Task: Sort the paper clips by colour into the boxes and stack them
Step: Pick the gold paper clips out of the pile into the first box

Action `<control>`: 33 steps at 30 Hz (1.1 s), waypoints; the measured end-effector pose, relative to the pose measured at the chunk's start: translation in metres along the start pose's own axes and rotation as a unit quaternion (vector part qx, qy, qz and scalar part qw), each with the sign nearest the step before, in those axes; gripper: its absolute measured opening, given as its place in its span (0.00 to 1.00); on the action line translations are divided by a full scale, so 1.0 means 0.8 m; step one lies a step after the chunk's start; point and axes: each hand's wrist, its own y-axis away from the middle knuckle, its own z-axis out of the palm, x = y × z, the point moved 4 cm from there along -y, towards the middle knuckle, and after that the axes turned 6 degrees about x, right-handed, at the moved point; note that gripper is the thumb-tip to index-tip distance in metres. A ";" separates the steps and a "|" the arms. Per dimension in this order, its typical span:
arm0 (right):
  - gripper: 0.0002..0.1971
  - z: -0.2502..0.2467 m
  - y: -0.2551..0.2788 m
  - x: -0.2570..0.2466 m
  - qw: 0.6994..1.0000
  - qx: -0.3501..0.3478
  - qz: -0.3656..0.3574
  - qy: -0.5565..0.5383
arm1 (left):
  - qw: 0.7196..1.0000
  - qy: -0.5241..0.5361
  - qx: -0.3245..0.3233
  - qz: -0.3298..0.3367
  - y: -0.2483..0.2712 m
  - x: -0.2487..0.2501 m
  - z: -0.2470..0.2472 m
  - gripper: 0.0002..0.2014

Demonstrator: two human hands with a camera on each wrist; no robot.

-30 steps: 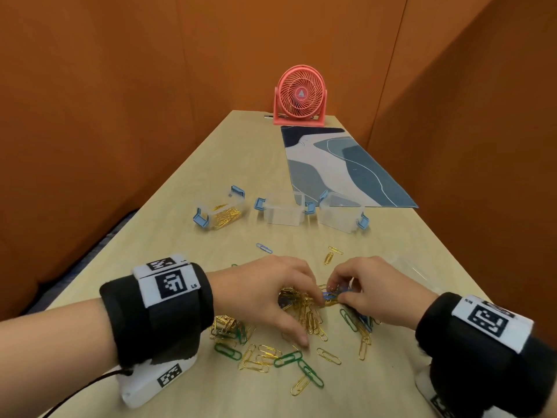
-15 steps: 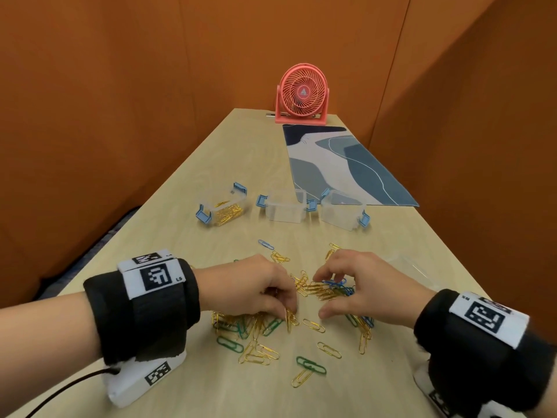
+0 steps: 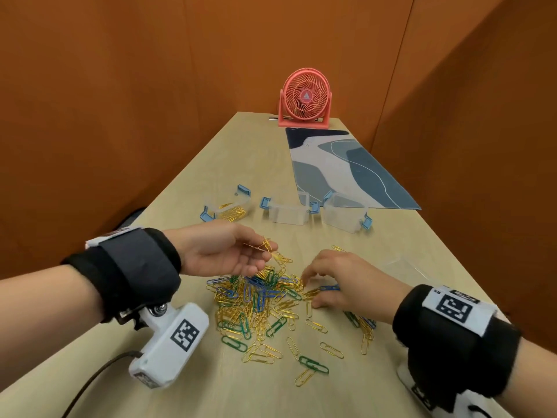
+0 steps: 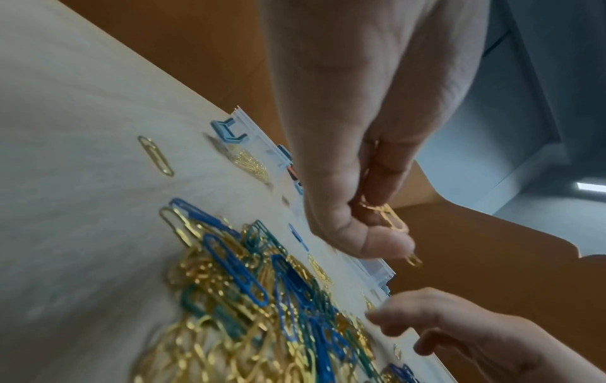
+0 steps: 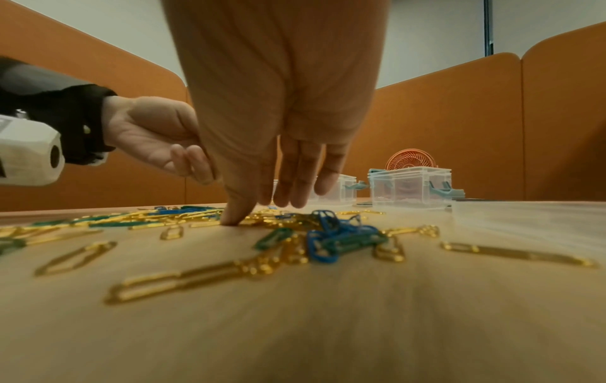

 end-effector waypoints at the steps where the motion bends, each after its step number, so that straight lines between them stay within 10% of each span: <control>1: 0.25 0.001 -0.001 -0.001 1.000 -0.004 -0.006 -0.005 | 1.000 0.004 0.017 0.010 -0.005 0.001 -0.002 0.12; 8: 0.24 0.012 -0.009 -0.011 0.997 -0.057 -0.046 0.019 | 0.991 -0.088 0.033 0.097 -0.020 0.014 0.007 0.08; 15: 0.12 0.008 -0.010 -0.005 0.999 -0.026 0.026 0.009 | 0.844 -0.515 0.091 0.121 -0.032 0.016 -0.007 0.21; 24: 0.09 -0.004 -0.010 -0.013 0.997 0.058 -0.026 -0.037 | 0.806 -0.564 0.054 0.171 -0.030 0.002 -0.005 0.05; 27: 0.09 -0.008 -0.005 -0.024 0.992 0.073 -0.061 -0.083 | 0.830 -0.531 0.083 0.152 -0.021 0.004 -0.013 0.05; 33: 0.10 -0.005 -0.001 -0.033 0.990 0.063 -0.070 -0.109 | 0.983 -0.170 0.056 -0.037 0.002 -0.008 -0.027 0.16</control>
